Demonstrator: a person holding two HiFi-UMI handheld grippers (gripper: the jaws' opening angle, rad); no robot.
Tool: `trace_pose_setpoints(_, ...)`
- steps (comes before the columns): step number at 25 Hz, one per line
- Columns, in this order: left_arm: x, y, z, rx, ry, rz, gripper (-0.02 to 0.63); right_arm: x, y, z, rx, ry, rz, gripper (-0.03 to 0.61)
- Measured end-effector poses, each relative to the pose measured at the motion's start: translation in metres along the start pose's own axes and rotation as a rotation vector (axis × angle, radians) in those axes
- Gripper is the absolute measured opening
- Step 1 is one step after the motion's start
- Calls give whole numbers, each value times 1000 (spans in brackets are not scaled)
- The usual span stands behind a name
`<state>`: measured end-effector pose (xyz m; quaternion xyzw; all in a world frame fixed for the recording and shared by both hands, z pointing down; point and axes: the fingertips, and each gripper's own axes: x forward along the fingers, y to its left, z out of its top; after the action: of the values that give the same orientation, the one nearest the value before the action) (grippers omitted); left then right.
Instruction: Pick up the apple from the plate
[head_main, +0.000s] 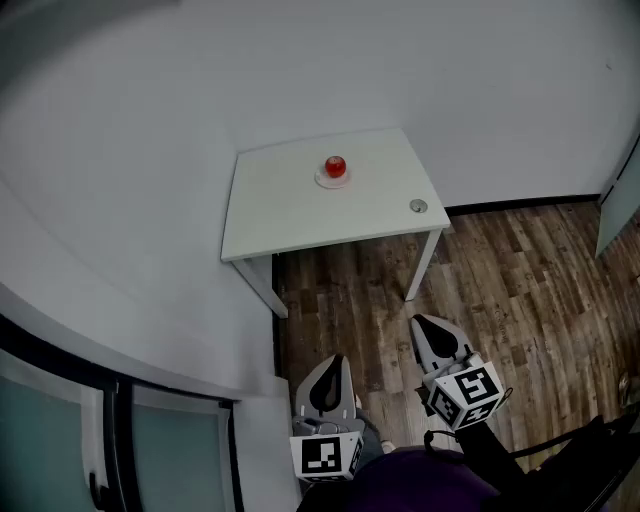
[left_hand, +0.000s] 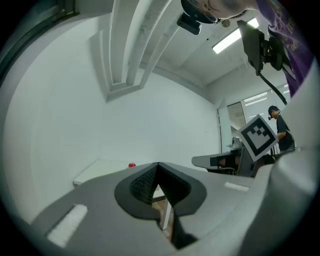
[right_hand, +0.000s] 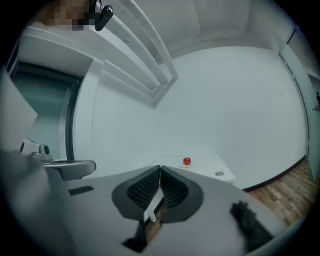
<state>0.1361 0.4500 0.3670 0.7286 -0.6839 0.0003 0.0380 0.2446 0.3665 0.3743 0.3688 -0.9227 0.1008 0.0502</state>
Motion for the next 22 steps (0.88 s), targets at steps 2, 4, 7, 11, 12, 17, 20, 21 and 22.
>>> trace_pose_setpoints(2, 10, 10, 6, 5, -6, -5, 6, 13, -1, 4, 2, 2, -3, 11)
trace_pose_setpoints(4, 25, 21, 11, 6, -8, -13, 6, 31, -4, 9, 7, 4, -7, 11)
trace_pose_setpoints(7, 56, 48, 12, 1, 7, -23, 6, 73, -9, 17, 12, 7, -10, 11)
trace_pose_setpoints(11, 84, 79, 13, -2, 0, -34, 6, 116, -8, 20, 8, 9, -15, 11)
trace_pose_setpoints(12, 89, 85, 14, -7, 0, -38, 6, 124, -8, 20, 7, 12, -18, 11)
trace_pose_setpoints(17, 111, 109, 9, -29, 18, -52, 6, 154, -12, 20, 10, 37, -31, 11)
trace_pose_setpoints(20, 119, 121, 4, -36, 28, -56, 6, 169, -14, 17, 8, 46, -42, 11)
trace_pose_setpoints(21, 122, 124, 3, -43, 34, -55, 6, 173, -15, 17, 8, 48, -45, 11)
trace_pose_setpoints(22, 125, 127, 1, -46, 37, -53, 6, 176, -16, 16, 10, 51, -46, 11)
